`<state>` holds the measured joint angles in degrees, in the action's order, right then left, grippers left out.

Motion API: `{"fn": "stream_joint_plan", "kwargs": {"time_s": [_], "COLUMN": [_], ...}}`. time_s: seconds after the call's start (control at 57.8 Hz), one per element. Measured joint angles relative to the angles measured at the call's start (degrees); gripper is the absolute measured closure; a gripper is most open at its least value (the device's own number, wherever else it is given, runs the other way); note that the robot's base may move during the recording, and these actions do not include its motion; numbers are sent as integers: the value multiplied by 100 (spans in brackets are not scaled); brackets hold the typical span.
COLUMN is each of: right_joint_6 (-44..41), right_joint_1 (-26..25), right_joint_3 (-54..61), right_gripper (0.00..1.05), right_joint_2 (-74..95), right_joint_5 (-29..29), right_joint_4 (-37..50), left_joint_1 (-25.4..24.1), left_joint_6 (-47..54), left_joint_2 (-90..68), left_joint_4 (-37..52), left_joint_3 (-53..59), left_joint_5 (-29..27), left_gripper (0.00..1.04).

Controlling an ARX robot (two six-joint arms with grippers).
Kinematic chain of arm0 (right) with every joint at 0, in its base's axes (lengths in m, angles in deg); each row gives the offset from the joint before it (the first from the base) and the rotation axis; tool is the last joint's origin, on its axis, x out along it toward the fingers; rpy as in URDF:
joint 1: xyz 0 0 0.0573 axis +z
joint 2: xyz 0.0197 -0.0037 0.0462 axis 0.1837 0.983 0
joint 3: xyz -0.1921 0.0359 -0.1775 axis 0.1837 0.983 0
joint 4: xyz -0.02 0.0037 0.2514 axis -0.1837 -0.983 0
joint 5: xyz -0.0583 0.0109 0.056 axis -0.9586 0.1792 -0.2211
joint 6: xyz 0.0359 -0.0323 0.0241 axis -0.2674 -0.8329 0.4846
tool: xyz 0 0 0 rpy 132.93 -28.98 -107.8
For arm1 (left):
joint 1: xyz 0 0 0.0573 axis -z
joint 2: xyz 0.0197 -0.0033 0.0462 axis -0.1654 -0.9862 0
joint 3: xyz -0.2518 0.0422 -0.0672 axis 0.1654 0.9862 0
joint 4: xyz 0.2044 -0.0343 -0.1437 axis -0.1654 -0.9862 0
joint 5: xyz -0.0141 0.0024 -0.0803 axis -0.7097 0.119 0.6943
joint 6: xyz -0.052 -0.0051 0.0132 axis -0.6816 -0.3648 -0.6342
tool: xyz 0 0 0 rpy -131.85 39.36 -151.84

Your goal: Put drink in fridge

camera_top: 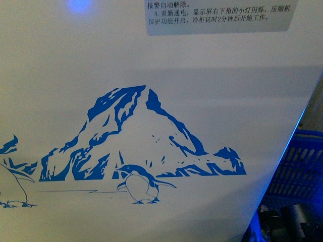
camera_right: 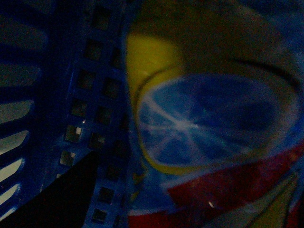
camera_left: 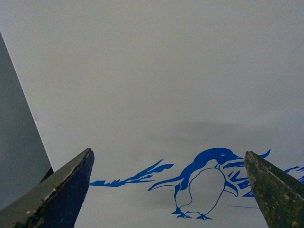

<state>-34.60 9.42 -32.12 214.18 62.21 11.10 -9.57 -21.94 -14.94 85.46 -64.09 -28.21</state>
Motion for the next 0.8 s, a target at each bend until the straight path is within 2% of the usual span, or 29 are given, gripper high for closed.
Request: {"fn": "stream_joint_plan", "kwargs": {"time_s": [0.086,0.225,0.38,0.588,0.795], "right_joint_6": [2,22,-42,-131,-243], "right_joint_1": [-26,-201,-437,-872,-1139], "right_joint_3": [9,136,647,1563,2507], "right_gripper": [23,46,60,63,63], "right_joint_2": [0,-131,-564,-1980,-5259], "right_joint_5": [-28,-111,-170,-201,20], "right_joint_4": [-2,9,50,46,-448], "left_joint_1": [0,0,0,0,0], "left_joint_6": [0,0,0,0,0], "left_joint_2": [0,0,0,0,0], "left_joint_4": [0,0,0,0,0], "left_joint_3": [0,0,0,0,0], "left_joint_5": [0,2,0,2,2], "left_gripper": [8,8,8,8,8]}}
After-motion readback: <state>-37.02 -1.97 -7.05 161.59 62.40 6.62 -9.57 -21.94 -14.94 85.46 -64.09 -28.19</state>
